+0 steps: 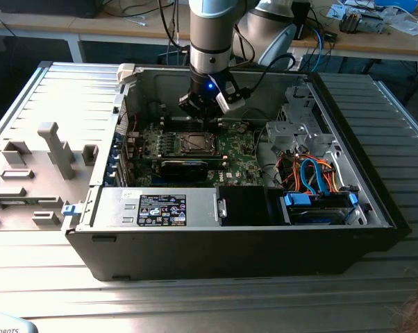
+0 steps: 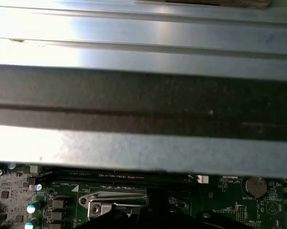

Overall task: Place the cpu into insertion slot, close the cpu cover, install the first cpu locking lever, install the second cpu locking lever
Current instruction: 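Install the first cpu locking lever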

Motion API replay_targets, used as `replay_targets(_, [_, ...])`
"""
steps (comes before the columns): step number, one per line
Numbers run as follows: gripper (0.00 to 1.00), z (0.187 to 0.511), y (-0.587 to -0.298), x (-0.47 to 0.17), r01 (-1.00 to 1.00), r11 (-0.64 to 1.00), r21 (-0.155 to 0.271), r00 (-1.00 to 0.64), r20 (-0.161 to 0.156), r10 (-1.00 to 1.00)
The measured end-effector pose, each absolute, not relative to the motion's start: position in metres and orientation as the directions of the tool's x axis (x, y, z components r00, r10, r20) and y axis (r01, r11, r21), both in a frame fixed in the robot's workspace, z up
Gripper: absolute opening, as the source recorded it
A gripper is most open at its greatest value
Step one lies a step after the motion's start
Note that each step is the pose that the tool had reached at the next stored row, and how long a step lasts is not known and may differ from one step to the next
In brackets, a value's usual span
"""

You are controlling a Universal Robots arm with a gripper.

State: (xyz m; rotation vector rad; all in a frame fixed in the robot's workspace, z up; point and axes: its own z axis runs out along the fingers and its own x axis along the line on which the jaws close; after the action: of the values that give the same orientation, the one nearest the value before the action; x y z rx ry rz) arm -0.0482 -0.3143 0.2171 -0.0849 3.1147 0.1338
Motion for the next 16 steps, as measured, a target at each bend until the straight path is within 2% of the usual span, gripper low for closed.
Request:
replay_targets(4, [0.11,0.217,-0.323,-0.048,-0.055,0.995,0.082,-0.998,-0.025,-0.054])
replay_targets(6, [0.11,0.217,-0.335,-0.048,-0.055,0.995,0.080,-0.998,-0.025,-0.054])
replay_targets(16, [0.11,0.221,-0.337,-0.048,-0.055,0.995,0.080,-0.998,-0.025,-0.054])
